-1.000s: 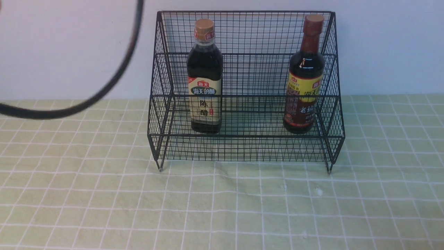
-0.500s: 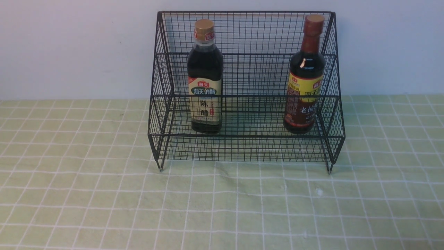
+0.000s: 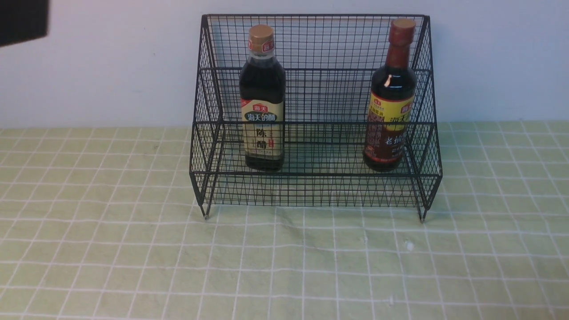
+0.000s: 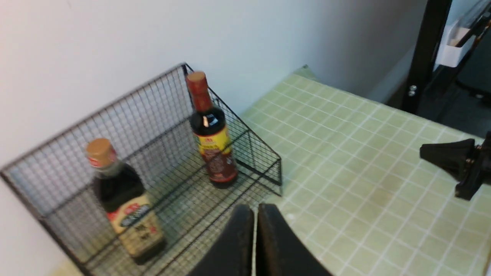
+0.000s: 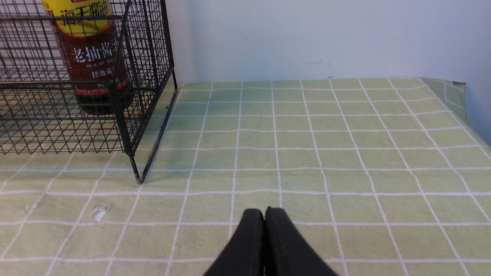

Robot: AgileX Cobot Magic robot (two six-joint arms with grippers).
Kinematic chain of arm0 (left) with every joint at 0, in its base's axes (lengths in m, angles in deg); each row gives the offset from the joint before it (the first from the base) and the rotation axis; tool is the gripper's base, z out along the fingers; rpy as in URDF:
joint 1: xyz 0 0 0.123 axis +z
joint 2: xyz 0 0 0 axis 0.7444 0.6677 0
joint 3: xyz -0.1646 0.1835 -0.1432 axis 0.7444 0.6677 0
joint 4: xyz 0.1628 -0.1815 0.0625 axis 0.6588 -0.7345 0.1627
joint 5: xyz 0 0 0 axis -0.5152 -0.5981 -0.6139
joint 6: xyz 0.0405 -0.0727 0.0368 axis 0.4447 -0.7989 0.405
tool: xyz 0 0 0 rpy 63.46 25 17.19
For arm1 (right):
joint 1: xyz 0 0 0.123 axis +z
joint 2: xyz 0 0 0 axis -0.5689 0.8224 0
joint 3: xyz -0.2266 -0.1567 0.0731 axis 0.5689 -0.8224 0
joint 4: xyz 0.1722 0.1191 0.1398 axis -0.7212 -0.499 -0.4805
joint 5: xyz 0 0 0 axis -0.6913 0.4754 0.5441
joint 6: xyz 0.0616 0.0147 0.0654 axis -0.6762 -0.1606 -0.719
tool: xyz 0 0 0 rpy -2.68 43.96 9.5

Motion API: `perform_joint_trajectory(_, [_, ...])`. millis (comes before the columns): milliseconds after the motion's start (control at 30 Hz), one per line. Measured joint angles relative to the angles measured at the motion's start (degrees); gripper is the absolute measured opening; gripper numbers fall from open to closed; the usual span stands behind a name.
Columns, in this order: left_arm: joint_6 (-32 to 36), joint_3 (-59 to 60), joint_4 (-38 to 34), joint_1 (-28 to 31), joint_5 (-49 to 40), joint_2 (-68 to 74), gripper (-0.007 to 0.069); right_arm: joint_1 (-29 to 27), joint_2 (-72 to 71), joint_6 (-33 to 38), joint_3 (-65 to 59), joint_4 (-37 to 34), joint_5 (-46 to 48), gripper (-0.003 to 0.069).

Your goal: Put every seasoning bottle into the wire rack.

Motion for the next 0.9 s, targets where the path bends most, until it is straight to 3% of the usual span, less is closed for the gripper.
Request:
perform_joint_trajectory(533, [-0.55,-0.07,7.71,0.00,-2.35,-9.89,-0.0006,0.00,0.00,0.00,0.00,0.00,0.00,-0.0012])
perform_joint_trajectory(767, [-10.95,-0.12,14.25,0.00,0.36,-12.57,-0.0006,0.00,0.00,0.00,0.00,0.00,0.00,-0.0012])
perform_joint_trajectory(900, [-18.77,0.20,22.82,0.12,2.96,-13.84,-0.0006,0.00,0.00,0.00,0.00,0.00,0.00,-0.0012])
